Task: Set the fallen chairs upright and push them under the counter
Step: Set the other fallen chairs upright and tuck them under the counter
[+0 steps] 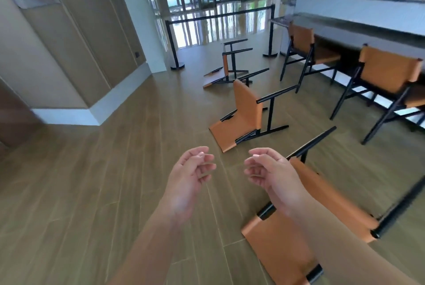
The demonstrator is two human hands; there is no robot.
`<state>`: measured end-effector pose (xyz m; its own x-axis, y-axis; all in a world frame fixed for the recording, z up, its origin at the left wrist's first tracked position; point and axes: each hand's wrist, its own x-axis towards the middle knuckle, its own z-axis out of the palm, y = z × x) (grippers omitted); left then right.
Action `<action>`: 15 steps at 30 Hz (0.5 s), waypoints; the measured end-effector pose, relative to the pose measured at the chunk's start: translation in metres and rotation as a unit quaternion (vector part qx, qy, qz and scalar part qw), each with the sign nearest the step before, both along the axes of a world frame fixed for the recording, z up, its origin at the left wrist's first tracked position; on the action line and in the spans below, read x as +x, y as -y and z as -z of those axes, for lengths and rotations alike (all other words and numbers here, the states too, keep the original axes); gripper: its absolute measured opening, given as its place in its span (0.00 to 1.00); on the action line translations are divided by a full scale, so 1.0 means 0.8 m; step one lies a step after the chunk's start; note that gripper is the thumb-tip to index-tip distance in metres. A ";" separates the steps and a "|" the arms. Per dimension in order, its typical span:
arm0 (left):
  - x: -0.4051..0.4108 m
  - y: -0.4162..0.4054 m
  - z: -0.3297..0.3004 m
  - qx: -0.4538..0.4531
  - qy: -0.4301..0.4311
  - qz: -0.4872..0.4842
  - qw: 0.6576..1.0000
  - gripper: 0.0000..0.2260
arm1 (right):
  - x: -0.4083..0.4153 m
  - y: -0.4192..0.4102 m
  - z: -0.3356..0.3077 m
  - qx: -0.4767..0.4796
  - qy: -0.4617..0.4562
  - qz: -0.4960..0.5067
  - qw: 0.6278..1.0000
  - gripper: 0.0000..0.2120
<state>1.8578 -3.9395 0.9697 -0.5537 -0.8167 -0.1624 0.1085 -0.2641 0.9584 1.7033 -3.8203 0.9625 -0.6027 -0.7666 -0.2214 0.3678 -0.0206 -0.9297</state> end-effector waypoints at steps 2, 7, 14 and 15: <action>-0.027 0.022 0.002 0.007 -0.010 0.033 0.999 0.10 | -0.016 0.010 0.000 0.000 0.007 0.026 1.000 0.08; -0.084 0.092 0.018 0.017 -0.021 0.114 0.993 0.09 | -0.047 0.048 0.018 0.023 0.010 0.106 0.994 0.08; -0.148 0.210 0.046 0.052 0.000 0.267 0.962 0.09 | -0.062 0.140 0.039 0.048 0.026 0.244 0.968 0.09; -0.154 0.224 0.048 0.054 0.001 0.284 0.957 0.09 | -0.060 0.153 0.040 0.049 0.023 0.254 0.966 0.09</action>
